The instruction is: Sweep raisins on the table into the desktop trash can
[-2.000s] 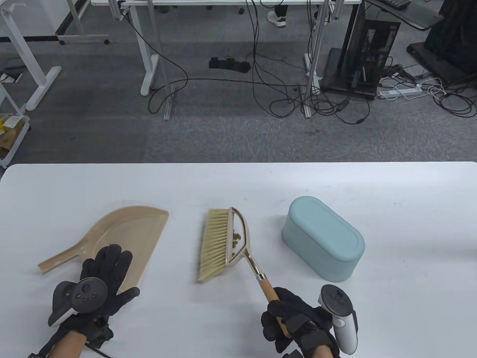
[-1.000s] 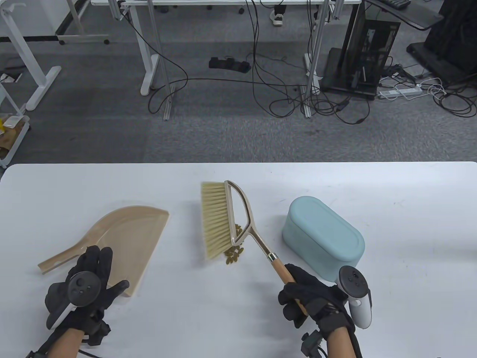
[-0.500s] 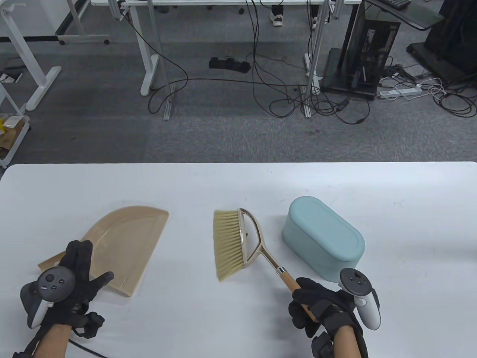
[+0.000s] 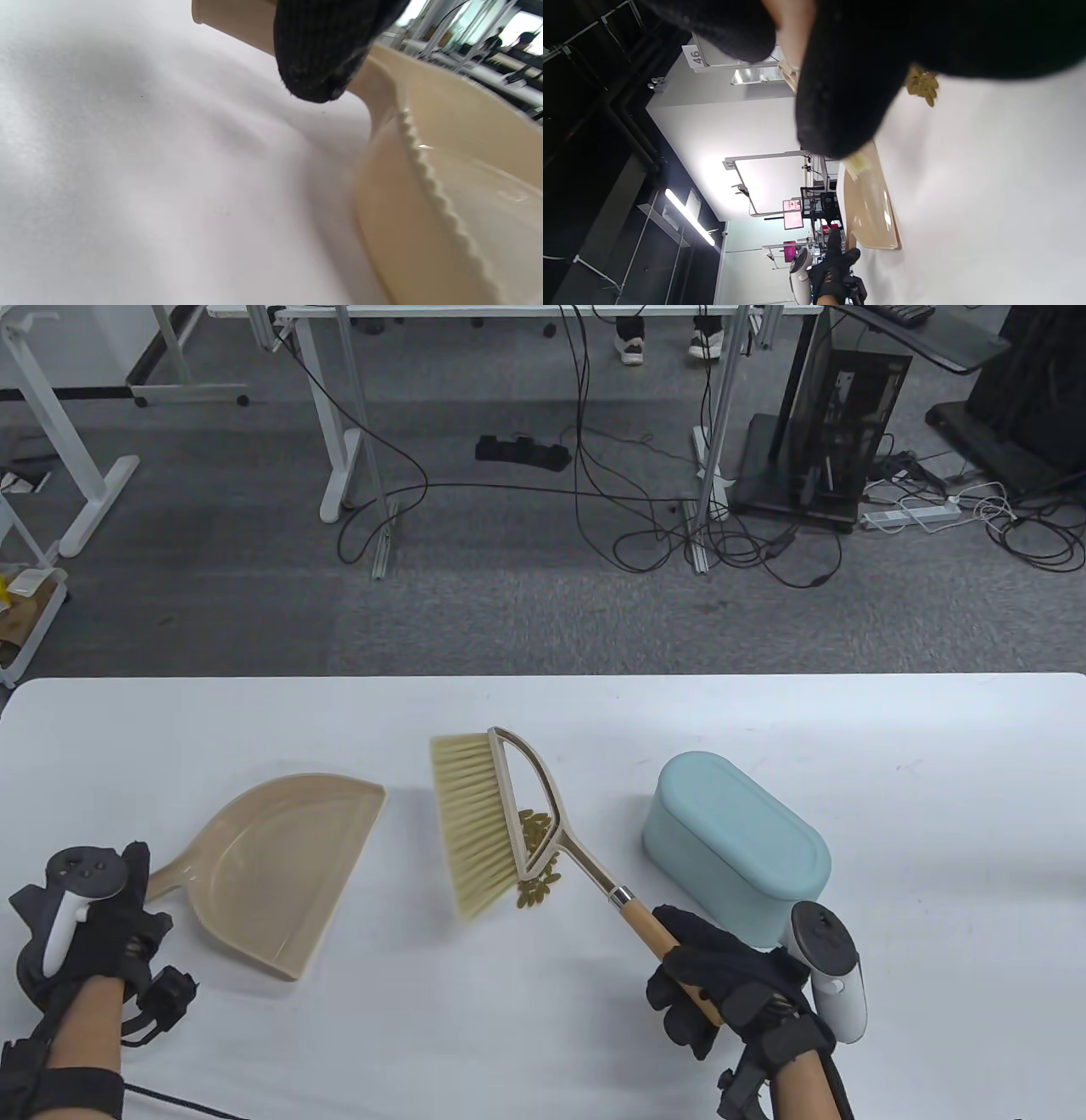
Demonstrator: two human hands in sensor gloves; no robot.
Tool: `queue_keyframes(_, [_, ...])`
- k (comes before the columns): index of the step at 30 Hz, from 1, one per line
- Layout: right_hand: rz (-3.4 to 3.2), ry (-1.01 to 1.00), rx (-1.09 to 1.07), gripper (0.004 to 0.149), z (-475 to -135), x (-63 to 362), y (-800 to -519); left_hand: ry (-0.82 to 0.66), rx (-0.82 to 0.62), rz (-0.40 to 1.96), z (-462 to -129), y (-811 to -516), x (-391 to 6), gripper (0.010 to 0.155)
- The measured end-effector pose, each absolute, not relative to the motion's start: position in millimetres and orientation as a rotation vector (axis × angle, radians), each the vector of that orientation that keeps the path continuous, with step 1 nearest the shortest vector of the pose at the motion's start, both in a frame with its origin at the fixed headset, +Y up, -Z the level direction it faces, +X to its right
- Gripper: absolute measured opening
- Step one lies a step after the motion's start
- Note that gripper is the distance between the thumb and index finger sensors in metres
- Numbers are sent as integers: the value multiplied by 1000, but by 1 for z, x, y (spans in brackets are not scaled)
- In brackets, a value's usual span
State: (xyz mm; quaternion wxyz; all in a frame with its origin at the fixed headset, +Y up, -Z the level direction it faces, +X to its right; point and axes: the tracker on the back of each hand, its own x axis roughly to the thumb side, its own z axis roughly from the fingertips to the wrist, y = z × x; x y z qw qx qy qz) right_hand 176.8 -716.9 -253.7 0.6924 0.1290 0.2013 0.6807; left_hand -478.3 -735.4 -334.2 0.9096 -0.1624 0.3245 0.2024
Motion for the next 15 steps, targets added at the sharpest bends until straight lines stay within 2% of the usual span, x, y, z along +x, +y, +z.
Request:
queue_keyframes(2, [1510,426,293,72,-252,179,-716,716,-374,381,-340,-735,-478,78])
queue_keyframes(4, [1492,406,284,72,-251,183,-718,739,-350,350,-342,-735,-477,74])
queue_keyframes(5, [1489,399,275,72,-250,185,-718,740,-379,334,-342,-735,-477,74])
queue_keyframes(7, [1500,374,256,72,-248,190,-718,733,-451,289,-341,-735,-476,66])
queue_keyframes(8, [1514,357,244,72,-246,192,-718,720,-436,291,-338,-732,-475,62])
queue_keyframes(12, [1592,275,196,71,-237,197,-708,618,-330,517,-327,-729,-480,54])
queue_keyframes(13, [1652,239,177,71,-231,194,-700,534,-318,625,-325,-731,-479,54])
queue_keyframes(15, [1754,171,98,71,-219,185,-683,488,-372,680,-320,-729,-472,55])
